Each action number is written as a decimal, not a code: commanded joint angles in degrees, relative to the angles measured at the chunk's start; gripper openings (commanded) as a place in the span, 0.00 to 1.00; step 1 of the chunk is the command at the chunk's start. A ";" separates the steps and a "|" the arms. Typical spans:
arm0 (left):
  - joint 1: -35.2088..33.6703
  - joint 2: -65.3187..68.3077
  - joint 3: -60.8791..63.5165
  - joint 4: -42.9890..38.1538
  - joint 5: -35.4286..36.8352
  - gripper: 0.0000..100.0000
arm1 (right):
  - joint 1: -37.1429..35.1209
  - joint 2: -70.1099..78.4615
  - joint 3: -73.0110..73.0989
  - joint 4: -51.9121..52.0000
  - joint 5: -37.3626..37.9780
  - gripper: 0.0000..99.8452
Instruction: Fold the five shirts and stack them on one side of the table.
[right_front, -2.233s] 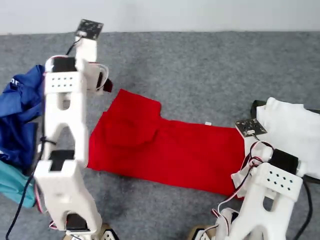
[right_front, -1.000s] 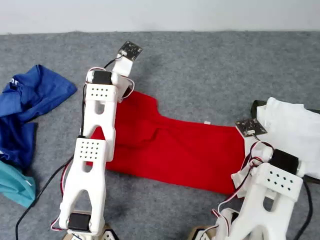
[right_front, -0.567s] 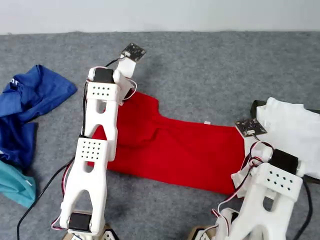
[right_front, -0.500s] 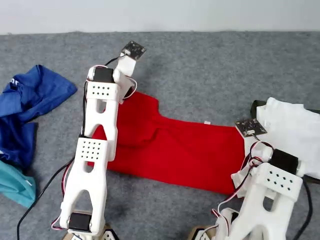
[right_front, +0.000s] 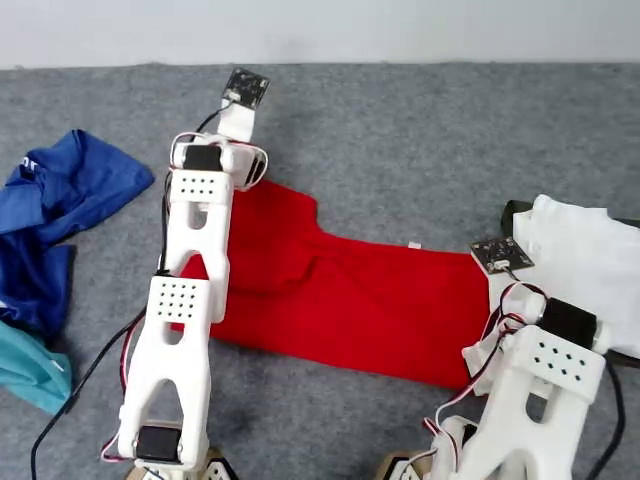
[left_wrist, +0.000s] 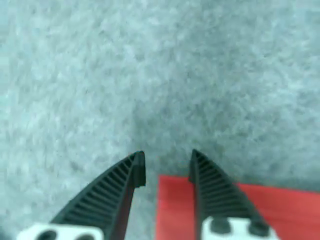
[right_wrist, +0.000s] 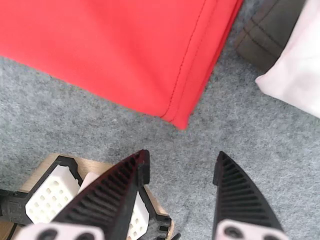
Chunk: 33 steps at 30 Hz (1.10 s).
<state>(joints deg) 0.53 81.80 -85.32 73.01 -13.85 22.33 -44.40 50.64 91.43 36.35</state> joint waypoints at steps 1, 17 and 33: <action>0.88 -0.35 0.40 -3.87 -4.40 0.09 | -0.22 -0.40 -0.18 -0.22 -0.70 0.22; 2.11 1.58 -11.56 2.11 -11.25 0.01 | -0.13 -0.40 -0.18 -0.22 -0.70 0.22; 2.37 -12.48 -10.86 27.69 -9.05 0.01 | -0.22 -0.40 -0.18 -0.22 -0.70 0.22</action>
<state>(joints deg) 2.20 73.80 -92.35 99.03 -24.66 22.33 -44.40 50.73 91.43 36.35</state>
